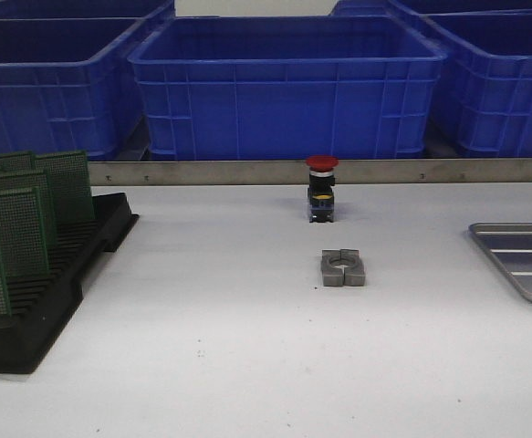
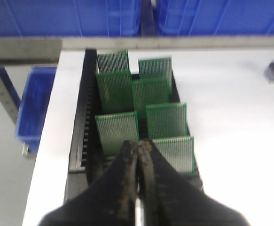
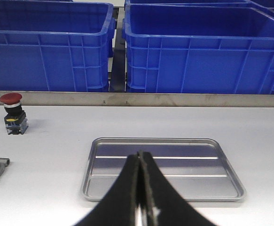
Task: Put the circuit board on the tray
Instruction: 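Reach the left gripper into the black rack and grasp a green circuit board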
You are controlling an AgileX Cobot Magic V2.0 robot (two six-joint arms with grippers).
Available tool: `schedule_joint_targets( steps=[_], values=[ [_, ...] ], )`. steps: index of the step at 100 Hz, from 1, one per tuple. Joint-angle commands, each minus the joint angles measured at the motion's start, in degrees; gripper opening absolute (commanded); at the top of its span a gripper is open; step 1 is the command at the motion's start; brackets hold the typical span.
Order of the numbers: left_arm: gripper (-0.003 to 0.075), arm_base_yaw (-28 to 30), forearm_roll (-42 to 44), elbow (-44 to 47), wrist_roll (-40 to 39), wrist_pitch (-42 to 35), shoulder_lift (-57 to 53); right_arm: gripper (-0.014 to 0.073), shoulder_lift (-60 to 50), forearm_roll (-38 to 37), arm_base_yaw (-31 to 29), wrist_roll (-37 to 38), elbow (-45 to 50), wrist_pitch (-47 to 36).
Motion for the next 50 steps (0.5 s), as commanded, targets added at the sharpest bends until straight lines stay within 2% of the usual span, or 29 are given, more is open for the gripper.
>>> schedule_joint_targets(
  steps=[1, 11, 18, 25, 40, 50],
  values=[
    [0.0093, -0.1, -1.4, -4.8, 5.1, -0.5, 6.1, -0.0060, -1.3, -0.7, -0.4, 0.1, 0.0, -4.3],
    [0.0277, -0.1, -4.4, -8.7, 13.5, 1.4, 12.5, -0.0060, -1.3, -0.7, -0.4, 0.1, 0.0, -4.3],
    [0.0362, -0.1, -6.2, -11.1, 20.2, 2.2, 16.5, -0.0060, -1.3, -0.7, -0.4, 0.1, 0.0, -4.3],
    [0.0388, -0.1, -7.0, -13.5, 28.2, 4.2, 20.5, -0.0060, -1.3, -0.7, -0.4, 0.1, 0.0, -4.3],
    [0.0388, -0.1, -12.4, -19.3, 46.8, 9.3, 29.6, -0.0060, -1.3, -0.7, -0.4, 0.1, 0.0, -4.3],
    [0.0388, -0.1, -16.5, -22.4, 53.6, 11.0, 36.1, -0.0060, -1.3, -0.7, -0.4, 0.1, 0.0, -4.3]
  ],
)
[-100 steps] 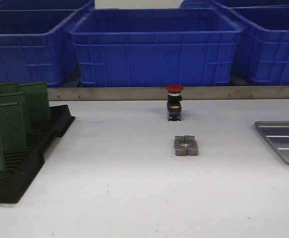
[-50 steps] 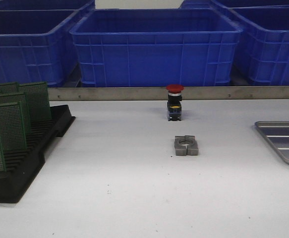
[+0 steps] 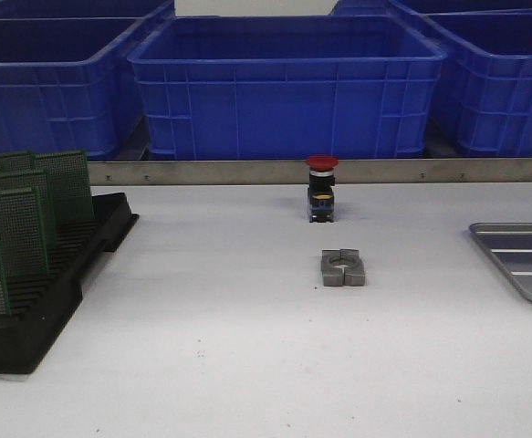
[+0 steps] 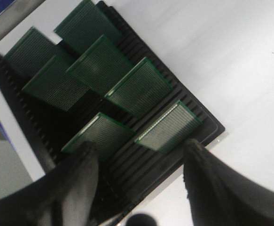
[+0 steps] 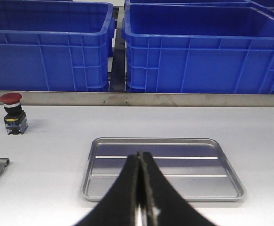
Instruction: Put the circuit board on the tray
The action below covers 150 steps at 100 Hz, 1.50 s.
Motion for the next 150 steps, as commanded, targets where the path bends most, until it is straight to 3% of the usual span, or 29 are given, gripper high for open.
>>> schedule_joint_targets(
  steps=[1, 24, 37, 44, 65, 84, 96, 116, 143, 150],
  values=[
    [0.0388, -0.1, -4.9, -4.4, 7.3, 0.3, 4.2, -0.0060, -1.3, -0.7, -0.4, 0.1, 0.0, -4.3],
    [0.0388, -0.1, -8.2, -10.0, 20.4, 10.2, 15.8, -0.0060, -1.3, -0.7, -0.4, 0.1, 0.0, -4.3],
    [0.0388, -0.3, -8.3, -10.4, 34.7, 10.1, 18.3, -0.0060, -1.3, -0.7, -0.4, 0.1, 0.0, -4.3],
    [0.0388, -0.6, -7.7, -10.4, 38.5, 9.6, 19.7, -0.0060, -1.3, -0.7, -0.4, 0.1, 0.0, -4.3],
    [0.0388, -0.6, -7.3, -10.4, 39.1, 6.2, 24.4, -0.0060, -1.3, -0.7, -0.4, 0.1, 0.0, -4.3],
    [0.0384, -0.6, -7.4, -10.4, 39.1, 8.6, 28.2, -0.0060, -1.3, -0.7, -0.4, 0.1, 0.0, -4.3],
    [0.0300, -0.6, -6.6, -10.4, 39.1, 10.5, 29.8, -0.0060, -1.3, -0.7, -0.4, 0.1, 0.0, -4.3],
    [-0.0019, -0.6, -6.3, -10.4, 39.1, 12.0, 29.9, -0.0060, -1.3, -0.7, -0.4, 0.1, 0.0, -4.3],
    [-0.0020, -0.6, -7.5, -17.6, 39.1, 23.6, 29.9, -0.0060, -1.3, -0.7, -0.4, 0.1, 0.0, -4.3],
    [-0.0020, -0.6, -10.4, -19.6, 38.2, 23.6, 29.7, -0.0060, -1.3, -0.7, -0.4, 0.1, 0.0, -4.3]
  ],
)
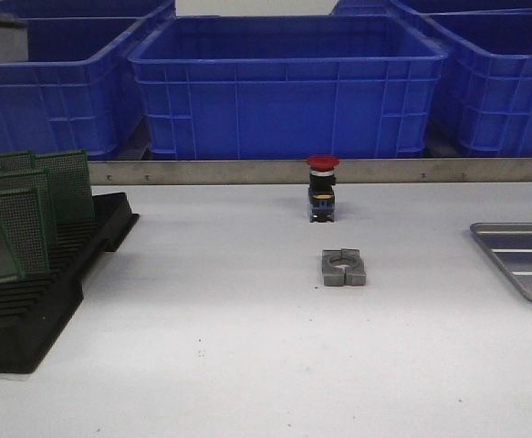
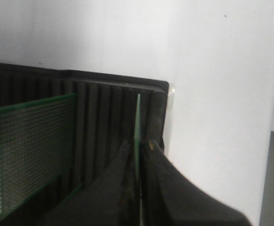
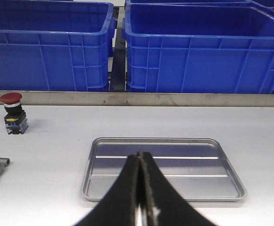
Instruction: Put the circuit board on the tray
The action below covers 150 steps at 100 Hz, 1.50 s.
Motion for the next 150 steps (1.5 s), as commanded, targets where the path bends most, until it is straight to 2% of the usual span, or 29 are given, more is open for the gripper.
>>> schedule_joint_targets(
  steps=[1, 19, 33, 79, 115, 123, 140, 150],
  values=[
    [-0.0020, -0.4, -5.1, -3.9, -1.1, 5.1, -2.2, -0.0060, -1.3, -0.7, -0.4, 0.1, 0.0, -4.3],
    [-0.0020, -1.6, -21.9, -5.0, -1.1, 5.1, -2.8, -0.0060, -1.3, -0.7, -0.4, 0.1, 0.0, -4.3],
    [-0.0020, -5.8, -27.9, -5.0, -1.1, 4.9, -2.8, -0.0060, -1.3, -0.7, -0.4, 0.1, 0.0, -4.3],
    [-0.0020, -21.2, -39.6, -5.0, -1.1, 4.3, -2.8, -0.0060, -1.3, -0.7, -0.4, 0.1, 0.0, -4.5],
    [-0.0020, -23.0, -39.6, -5.0, -1.1, 4.5, -2.8, -0.0060, -1.3, 0.5, -0.4, 0.3, -0.8, -5.2],
    [-0.0020, -23.0, -39.6, -5.0, -1.1, 4.5, -2.8, -0.0060, -1.2, 1.6, -0.4, 0.3, -3.5, -1.1],
    [-0.0020, -23.0, -39.6, -5.0, -1.1, 4.5, -2.8, -0.0060, 2.7, 1.5, -0.4, 0.3, -14.1, 17.1],
    [-0.0020, -23.0, -39.7, -5.0, -1.1, 4.5, -2.8, -0.0060, 7.3, 1.5, -0.4, 0.3, -19.6, 24.3]
  ],
)
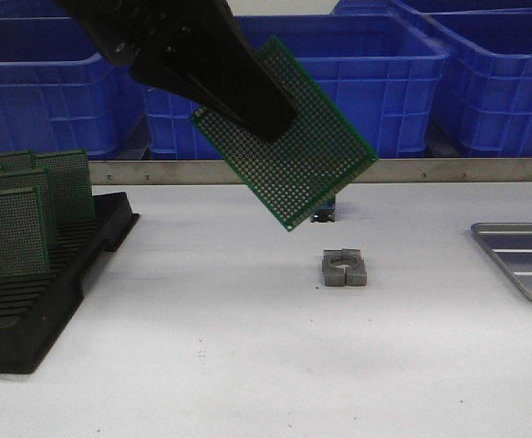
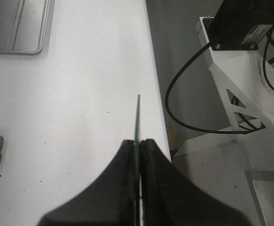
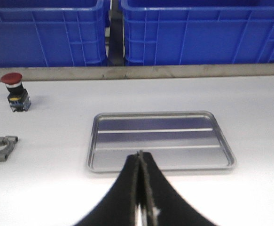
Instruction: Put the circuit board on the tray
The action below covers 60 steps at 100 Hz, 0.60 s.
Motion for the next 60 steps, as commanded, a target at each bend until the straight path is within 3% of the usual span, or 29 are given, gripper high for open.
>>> schedule_joint_targets(
  steps=[1, 25, 43, 50, 60],
  values=[
    [-0.0020, -0.5, -4.3, -1.7, -0.5, 4.1, -2.7, -0.0060, 5.0, 0.1, -0.4, 0.3, -6.4, 3.3],
    [-0.0020, -0.5, -4.3, -1.7, -0.5, 4.1, -2.7, -0.0060, 19.5, 0.1, -0.4, 0.1, -17.7, 16.2],
    [-0.0020, -0.5, -4.3, -1.7, -0.5, 4.1, -2.7, -0.0053, 30.0, 2.5, -0.4, -2.6, -21.9, 17.8],
    [-0.0020, -0.5, -4.3, -1.7, -0.5, 4.1, -2.7, -0.0008, 33.4, 6.4, -0.4, -5.3, -22.9, 17.2],
    [-0.0020, -0.5, -4.3, -1.7, -0.5, 4.1, -2.7, 0.0157, 37.1, 15.6, -0.4, -13.4, -23.7, 15.8]
  ],
)
